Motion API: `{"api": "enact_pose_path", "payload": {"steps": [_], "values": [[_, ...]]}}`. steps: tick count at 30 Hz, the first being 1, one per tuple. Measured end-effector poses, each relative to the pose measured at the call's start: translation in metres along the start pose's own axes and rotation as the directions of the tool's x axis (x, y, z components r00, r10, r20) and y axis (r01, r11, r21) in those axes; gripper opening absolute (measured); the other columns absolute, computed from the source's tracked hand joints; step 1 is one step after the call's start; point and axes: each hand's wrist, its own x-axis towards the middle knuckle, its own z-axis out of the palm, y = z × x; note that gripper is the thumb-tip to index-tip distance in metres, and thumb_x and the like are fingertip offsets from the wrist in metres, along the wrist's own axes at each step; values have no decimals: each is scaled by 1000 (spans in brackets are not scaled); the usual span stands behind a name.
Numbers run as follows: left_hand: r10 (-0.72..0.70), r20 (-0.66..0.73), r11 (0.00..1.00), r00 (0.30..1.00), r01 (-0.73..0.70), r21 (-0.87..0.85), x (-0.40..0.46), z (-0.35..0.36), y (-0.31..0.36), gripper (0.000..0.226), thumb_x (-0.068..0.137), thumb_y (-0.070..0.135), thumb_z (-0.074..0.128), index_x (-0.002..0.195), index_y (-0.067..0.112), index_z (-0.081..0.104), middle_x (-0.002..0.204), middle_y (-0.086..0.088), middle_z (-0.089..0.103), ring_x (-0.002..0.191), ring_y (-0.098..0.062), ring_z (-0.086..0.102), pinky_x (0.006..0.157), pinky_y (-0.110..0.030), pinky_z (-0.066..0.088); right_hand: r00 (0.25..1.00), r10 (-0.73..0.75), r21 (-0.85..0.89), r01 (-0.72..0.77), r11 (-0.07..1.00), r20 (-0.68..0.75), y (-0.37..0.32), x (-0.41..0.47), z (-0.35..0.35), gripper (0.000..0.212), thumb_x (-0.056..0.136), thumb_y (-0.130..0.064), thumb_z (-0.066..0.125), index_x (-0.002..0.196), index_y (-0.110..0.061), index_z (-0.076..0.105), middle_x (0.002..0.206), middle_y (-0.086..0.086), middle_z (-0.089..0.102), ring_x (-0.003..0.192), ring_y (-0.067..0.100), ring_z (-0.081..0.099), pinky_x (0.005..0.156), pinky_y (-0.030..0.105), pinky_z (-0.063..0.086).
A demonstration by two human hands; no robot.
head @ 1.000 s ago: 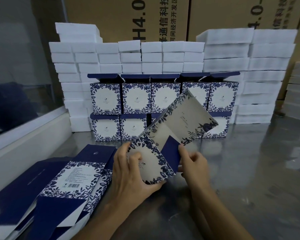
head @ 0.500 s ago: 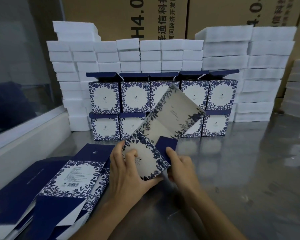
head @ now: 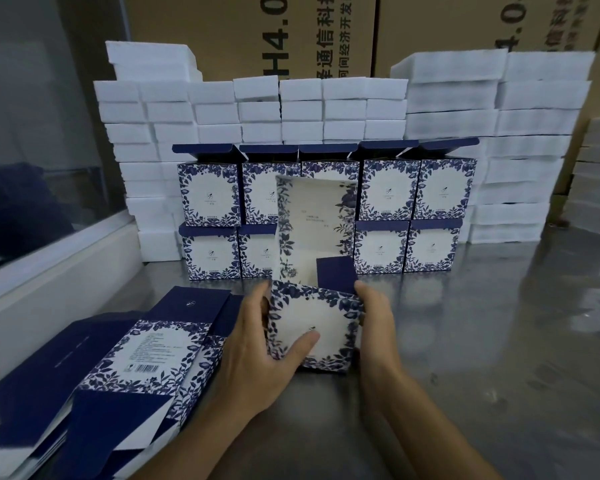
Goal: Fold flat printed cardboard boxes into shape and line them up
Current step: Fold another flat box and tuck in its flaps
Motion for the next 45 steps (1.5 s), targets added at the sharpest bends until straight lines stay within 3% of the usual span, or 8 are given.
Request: {"api": "enact_pose_path", "payload": {"steps": [6, 11, 16, 22, 28, 32, 39, 45], "values": [[66, 91, 997, 994, -62, -45, -1, 1, -3, 96, 72, 80, 60, 146, 58, 5, 143, 42, 27, 119, 13, 48, 87, -31, 55, 986, -158, -37, 160, 986, 49, -11, -1, -3, 56, 82, -66, 45, 123, -31, 60, 116, -14, 66, 107, 0, 61, 92, 29, 47], [73, 88, 990, 993, -61, -125, -2, 1, -6, 93, 72, 79, 61, 145, 60, 7, 138, 24, 38, 104, 1, 60, 76, -29, 56, 983, -172, -96, 178, 979, 70, -15, 1, -8, 28, 93, -55, 52, 117, -41, 54, 118, -16, 63, 98, -9, 61, 82, 20, 45], [131, 38, 970, 991, -120, -209, 2, 0, -9, 76, 86, 71, 49, 149, 49, 13, 149, 4, 38, 130, -18, 48, 97, -53, 48, 963, -268, -91, 266, 960, -15, -16, 3, -18, 39, 86, -55, 50, 106, -27, 66, 102, -10, 70, 97, 7, 65, 80, 24, 46], [204, -155, 961, 967, -228, -155, 14, -9, -4, 60, 95, 63, 34, 150, 42, 22, 142, -4, 35, 123, -14, 47, 86, -37, 50, 948, -313, -88, 307, 948, -61, -24, 7, -27, 55, 84, -64, 47, 85, -16, 74, 86, -8, 76, 80, 0, 67, 66, 7, 46], [283, -126, 952, 951, -294, -82, 24, -21, -5, 68, 96, 61, 38, 137, 7, 36, 131, -16, 41, 108, -21, 50, 77, -11, 42, 957, -280, -165, 266, 950, -70, -25, 7, -29, 73, 79, -75, 44, 87, -7, 70, 88, 1, 76, 92, 20, 70, 79, 31, 53], [323, -246, 940, 914, -340, -31, 29, -23, 7, 51, 99, 53, 41, 134, 17, 34, 127, -14, 39, 101, 2, 47, 75, -15, 46, 955, -289, -200, 270, 942, -73, -25, 6, -26, 60, 91, -70, 47, 85, -18, 76, 85, -6, 76, 88, 15, 70, 77, 31, 50], [528, -224, 845, 819, -478, 241, 40, -34, 10, 41, 100, 41, 49, 134, 18, 44, 129, -12, 39, 104, -11, 48, 82, -9, 42, 969, -223, -164, 204, 965, -109, -26, 5, -30, 62, 95, -64, 46, 79, -9, 69, 67, -1, 69, 73, 16, 63, 68, 37, 47], [155, -163, 976, 974, -176, -128, 36, -27, 13, 42, 95, 48, 48, 136, 40, 44, 126, 22, 52, 98, -7, 59, 81, -11, 43, 931, -354, -87, 347, 934, -89, -27, 2, -26, 64, 91, -60, 54, 86, 3, 65, 75, -2, 64, 73, 10, 57, 64, 16, 44]]}}
